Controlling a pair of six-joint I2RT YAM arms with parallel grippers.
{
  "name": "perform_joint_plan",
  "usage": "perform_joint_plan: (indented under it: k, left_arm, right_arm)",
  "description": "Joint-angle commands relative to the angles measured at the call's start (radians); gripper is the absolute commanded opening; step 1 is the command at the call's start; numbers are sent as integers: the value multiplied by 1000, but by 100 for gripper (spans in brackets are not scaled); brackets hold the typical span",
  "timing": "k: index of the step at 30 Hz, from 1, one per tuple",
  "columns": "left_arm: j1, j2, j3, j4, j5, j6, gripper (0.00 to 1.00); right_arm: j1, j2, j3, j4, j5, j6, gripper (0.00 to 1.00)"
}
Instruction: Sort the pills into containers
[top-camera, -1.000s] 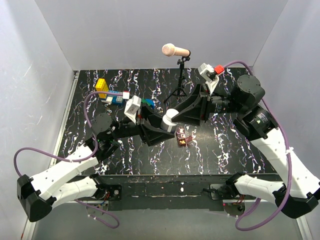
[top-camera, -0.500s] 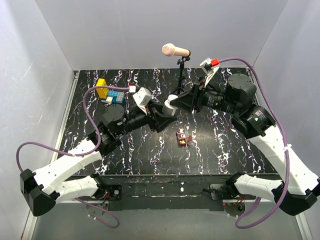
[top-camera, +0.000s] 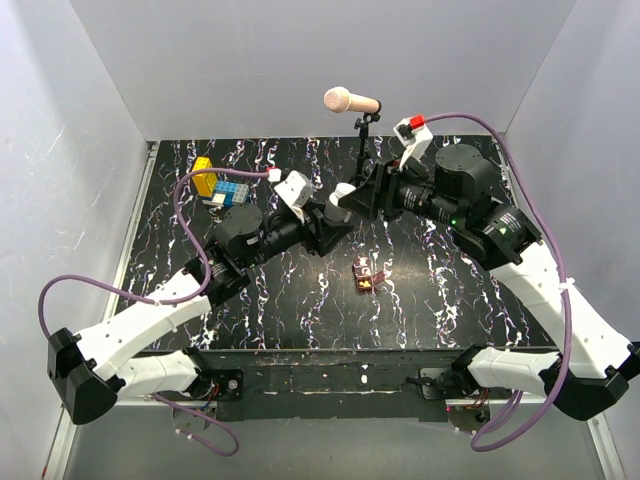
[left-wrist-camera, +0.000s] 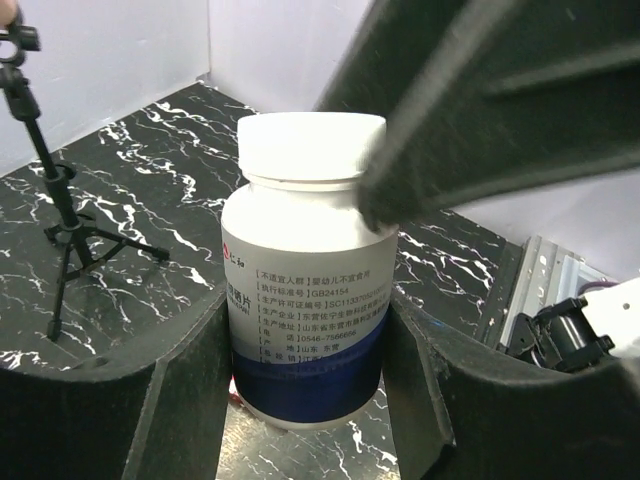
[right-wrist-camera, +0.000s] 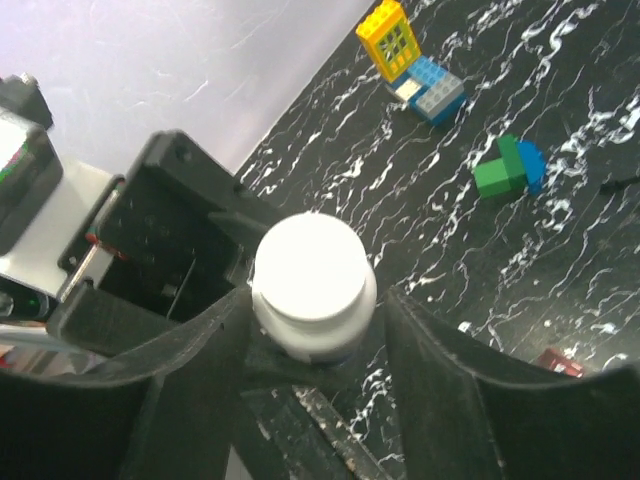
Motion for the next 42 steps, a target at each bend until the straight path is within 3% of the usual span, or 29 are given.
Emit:
perform_joint_plan:
  k: [1, 4, 9, 12, 20, 23, 27, 31, 42]
  left_arm:
    - [8, -63, 30, 44, -46, 9, 0]
    - [8, -82, 23, 21, -20, -1, 0]
    - [8, -122, -2, -10, 28, -22, 0]
    - [8, -152, -11, -16, 103, -39, 0]
    - [8, -206, -37, 76, 413, -134, 0]
    - [8, -206, -45, 119, 503, -166, 0]
    - [8, -200, -71, 252, 623, -235, 0]
    - [8, -159, -74, 375, 712, -307, 0]
    - [8, -105, -51, 435, 714, -331, 0]
  right_arm:
    - [11, -47, -14, -30, -17, -10, 71]
    - [11, -78, -25, -4, -14, -9, 83]
    - [1, -121, -16, 29, -72, -26, 86]
    - [-14, -142, -16, 59, -178, -59, 86]
    - [-63, -164, -49, 259, -691, -99, 87]
    - [-69, -173, -69, 341, -765, -78, 86]
    - [-74, -179, -103, 457, -824, -9, 87]
    - [-74, -153, -154, 710, -925, 147, 86]
    - [-69, -78, -183, 1011, -1012, 355, 82]
